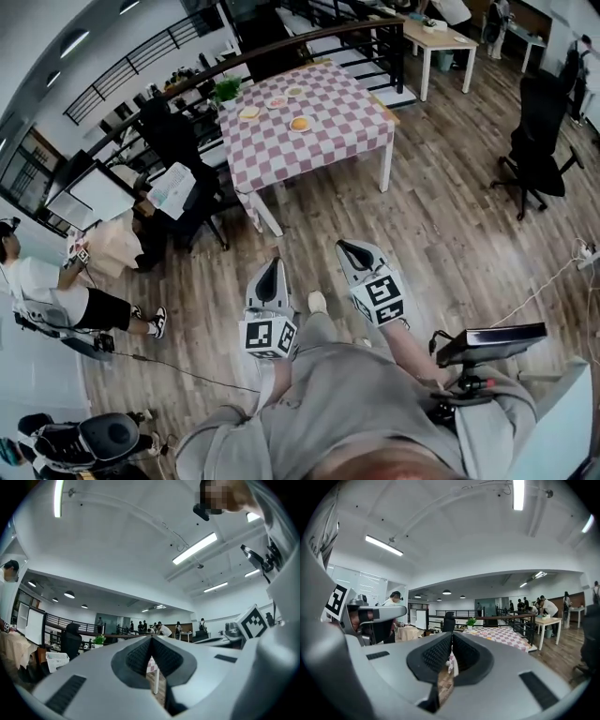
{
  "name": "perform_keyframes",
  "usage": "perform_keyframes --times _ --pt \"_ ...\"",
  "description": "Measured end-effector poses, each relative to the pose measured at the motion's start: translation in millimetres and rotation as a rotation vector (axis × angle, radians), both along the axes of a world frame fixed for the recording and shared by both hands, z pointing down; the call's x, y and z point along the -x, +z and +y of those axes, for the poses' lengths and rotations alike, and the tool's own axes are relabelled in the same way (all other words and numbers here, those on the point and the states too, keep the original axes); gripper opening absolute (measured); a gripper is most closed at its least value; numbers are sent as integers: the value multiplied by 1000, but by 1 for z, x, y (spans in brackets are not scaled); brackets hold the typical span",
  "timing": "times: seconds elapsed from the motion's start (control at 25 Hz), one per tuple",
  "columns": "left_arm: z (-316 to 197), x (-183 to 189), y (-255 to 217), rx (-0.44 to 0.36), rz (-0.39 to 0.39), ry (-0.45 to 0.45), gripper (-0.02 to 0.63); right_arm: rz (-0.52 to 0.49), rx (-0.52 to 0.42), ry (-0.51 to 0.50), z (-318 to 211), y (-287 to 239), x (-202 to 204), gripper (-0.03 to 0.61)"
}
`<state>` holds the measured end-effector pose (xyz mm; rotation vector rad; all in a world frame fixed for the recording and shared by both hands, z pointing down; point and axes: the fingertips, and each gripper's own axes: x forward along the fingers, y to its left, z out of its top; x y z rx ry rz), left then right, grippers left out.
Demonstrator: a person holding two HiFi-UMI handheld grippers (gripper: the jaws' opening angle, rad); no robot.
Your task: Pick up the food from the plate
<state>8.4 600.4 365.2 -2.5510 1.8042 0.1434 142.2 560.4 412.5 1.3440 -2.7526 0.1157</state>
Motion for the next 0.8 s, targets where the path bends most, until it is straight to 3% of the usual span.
perform_keyframes --times 0.4,0.6,0.8 --pt "-89 -35 8 -25 19 114 8 58 17 135 -56 5 -43 15" --pt "-127 -46 19 -14 45 170 8 71 32 121 -93 8 -28 15" --pt "-169 -29 38 35 69 171 8 114 58 75 -137 27 5 15"
